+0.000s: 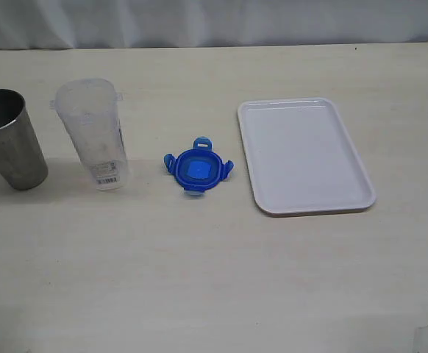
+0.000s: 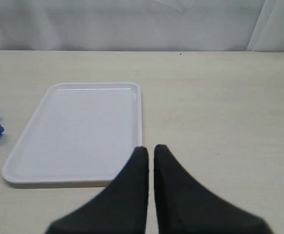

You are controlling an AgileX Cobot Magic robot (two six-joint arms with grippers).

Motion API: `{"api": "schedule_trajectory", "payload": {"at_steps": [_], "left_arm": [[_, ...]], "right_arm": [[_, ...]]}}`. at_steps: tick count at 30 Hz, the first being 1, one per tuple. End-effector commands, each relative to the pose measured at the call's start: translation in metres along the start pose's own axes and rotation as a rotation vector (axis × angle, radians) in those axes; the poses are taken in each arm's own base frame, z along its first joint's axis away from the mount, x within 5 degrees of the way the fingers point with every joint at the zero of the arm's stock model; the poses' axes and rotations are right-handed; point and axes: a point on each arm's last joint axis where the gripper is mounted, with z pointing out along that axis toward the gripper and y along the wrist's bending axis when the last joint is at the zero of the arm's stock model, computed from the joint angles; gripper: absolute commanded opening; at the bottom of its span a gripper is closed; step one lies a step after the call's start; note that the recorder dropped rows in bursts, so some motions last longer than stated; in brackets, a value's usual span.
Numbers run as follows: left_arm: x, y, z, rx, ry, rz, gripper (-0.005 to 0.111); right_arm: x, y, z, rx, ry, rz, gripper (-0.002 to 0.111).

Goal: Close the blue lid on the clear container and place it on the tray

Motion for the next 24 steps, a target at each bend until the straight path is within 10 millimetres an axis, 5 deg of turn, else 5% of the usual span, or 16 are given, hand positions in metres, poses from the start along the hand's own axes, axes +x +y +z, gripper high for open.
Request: {"api": "schedule_trajectory", "payload": {"at_steps": [1, 9, 16, 20, 22, 24], "left_arm": [[-0.009, 0.0, 0.0, -0.004, -0.107, 0.005, 0.0], [-0.056, 0.004, -0.02, -0.045, -0.668, -0.015, 0.0], [-0.065, 0.005, -0.028, -0.002, -0.807, -0.133, 0.001], [-0.065, 0.005, -0.028, -0.002, -0.809, -0.136, 0.028], [-0.065, 0.005, -0.028, -0.002, -0.813, -0.136, 0.069], [-0.066, 0.005, -0.029, -0.003, -0.817, -0.136, 0.093]], "right_arm": [[0.0, 0.0, 0.0, -0.002, -0.006, -0.004, 0.004], [0.0, 0.0, 0.0, -0.002, -0.006, -0.004, 0.004], [0.0, 0.0, 0.0, -0.002, -0.006, -0.004, 0.004], [0.0, 0.0, 0.0, -0.002, -0.006, -0.004, 0.004], [0.0, 0.0, 0.0, -0.002, -0.006, -0.004, 0.004], [0.0, 0.0, 0.0, -0.002, -0.006, -0.004, 0.004]]}}
